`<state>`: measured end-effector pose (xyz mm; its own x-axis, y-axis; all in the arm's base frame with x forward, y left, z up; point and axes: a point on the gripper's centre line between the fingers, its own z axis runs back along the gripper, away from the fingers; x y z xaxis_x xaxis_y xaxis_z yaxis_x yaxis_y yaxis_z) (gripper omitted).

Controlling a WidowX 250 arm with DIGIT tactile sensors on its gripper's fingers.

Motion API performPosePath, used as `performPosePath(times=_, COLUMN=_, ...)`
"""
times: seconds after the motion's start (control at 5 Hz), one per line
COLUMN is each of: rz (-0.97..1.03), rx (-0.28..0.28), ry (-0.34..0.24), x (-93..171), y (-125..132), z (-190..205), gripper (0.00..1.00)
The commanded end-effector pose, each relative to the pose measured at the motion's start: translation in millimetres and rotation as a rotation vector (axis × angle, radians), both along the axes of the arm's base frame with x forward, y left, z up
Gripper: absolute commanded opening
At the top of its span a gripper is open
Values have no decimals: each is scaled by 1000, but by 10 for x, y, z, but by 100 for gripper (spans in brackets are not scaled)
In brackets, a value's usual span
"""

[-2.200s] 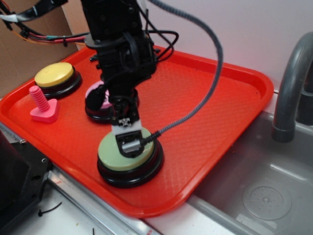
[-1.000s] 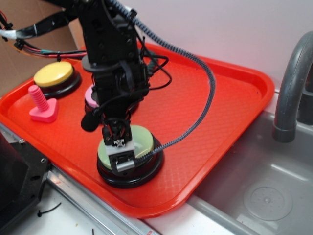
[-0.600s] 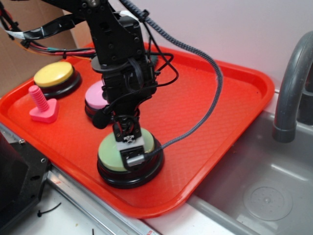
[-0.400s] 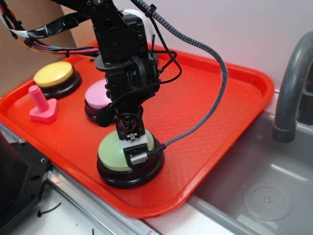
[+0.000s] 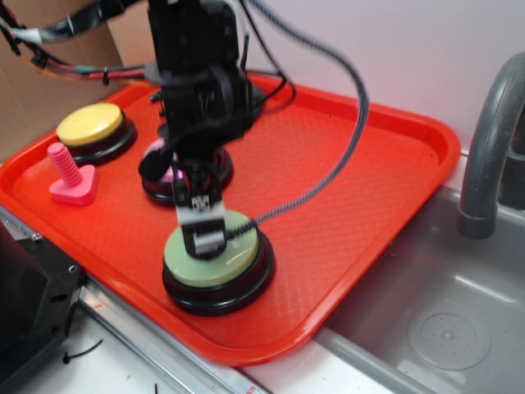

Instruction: Push the green button.

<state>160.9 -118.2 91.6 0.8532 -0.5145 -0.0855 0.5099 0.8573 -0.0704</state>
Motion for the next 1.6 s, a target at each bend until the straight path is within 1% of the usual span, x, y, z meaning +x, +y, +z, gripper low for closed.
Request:
performPosePath(times=0.0, rz=-8, rx=-18, ry=-72, x=18, y=-58, z=293, gripper=100)
performPosePath(times=0.4, rz=2, rx=-27, ry=-69, x=-12, y=-19, z=401, gripper=100)
performPosePath(times=0.6, rz=13, rx=-16, ry=-53, x=-29, y=-3, z=446, gripper=100)
performPosePath(times=1.2, rz=28, rx=-18, ry=-73, x=-57, y=46, z=592, gripper=100)
performPosePath(times=1.4, rz=39, rx=-11, ry=-54, x=-65, y=56, z=617, gripper=100)
